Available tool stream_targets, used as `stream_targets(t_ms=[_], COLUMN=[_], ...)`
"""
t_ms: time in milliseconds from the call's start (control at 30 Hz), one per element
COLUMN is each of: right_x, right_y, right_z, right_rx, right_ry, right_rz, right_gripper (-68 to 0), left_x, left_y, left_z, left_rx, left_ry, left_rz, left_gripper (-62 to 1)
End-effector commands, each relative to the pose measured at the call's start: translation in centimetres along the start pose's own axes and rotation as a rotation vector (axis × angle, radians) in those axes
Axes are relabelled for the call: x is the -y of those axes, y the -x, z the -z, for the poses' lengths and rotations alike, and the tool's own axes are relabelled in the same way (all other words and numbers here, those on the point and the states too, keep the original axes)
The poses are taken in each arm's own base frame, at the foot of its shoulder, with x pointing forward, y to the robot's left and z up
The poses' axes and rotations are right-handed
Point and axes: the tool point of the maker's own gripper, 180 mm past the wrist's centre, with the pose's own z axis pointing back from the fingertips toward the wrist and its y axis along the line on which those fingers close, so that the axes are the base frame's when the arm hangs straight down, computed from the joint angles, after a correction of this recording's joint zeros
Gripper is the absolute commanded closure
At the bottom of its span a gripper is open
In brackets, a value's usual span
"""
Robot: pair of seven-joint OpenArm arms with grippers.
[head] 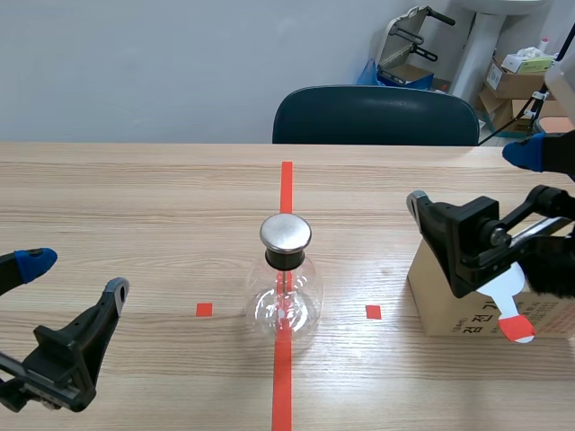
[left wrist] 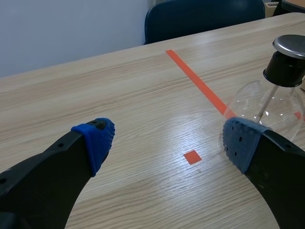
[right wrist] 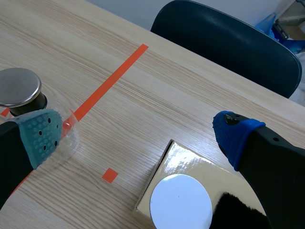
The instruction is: Do the electroscope experiment
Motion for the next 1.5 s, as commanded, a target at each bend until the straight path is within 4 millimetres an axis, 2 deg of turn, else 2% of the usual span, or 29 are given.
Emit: stream_targets(t_ms=[0,200,1467], right_x=[0.50,0.50,0.50], right_y=[-0.54,-0.55,-0.20], right_z=[-0.03,-0.03,-0.04], right_rx=[0.019,0.019,0.000], right_ry=[0.010,0.010,0.010], right_rz=[-0.015,-0.015,-0.016], right_gripper=[-67.9,-67.9,-67.9], left_x=[-0.47,0.10,0.14], left_y=[-1.02,-0.85,-0.96], left_z=[0.20,0.17,0.20], left_rx=[0.041,0.037,0.041], left_ry=[-0.019,-0.008,-0.011], left_rz=[0.005,-0.007,-0.010], left_gripper=[-49.0,-49.0,-49.0])
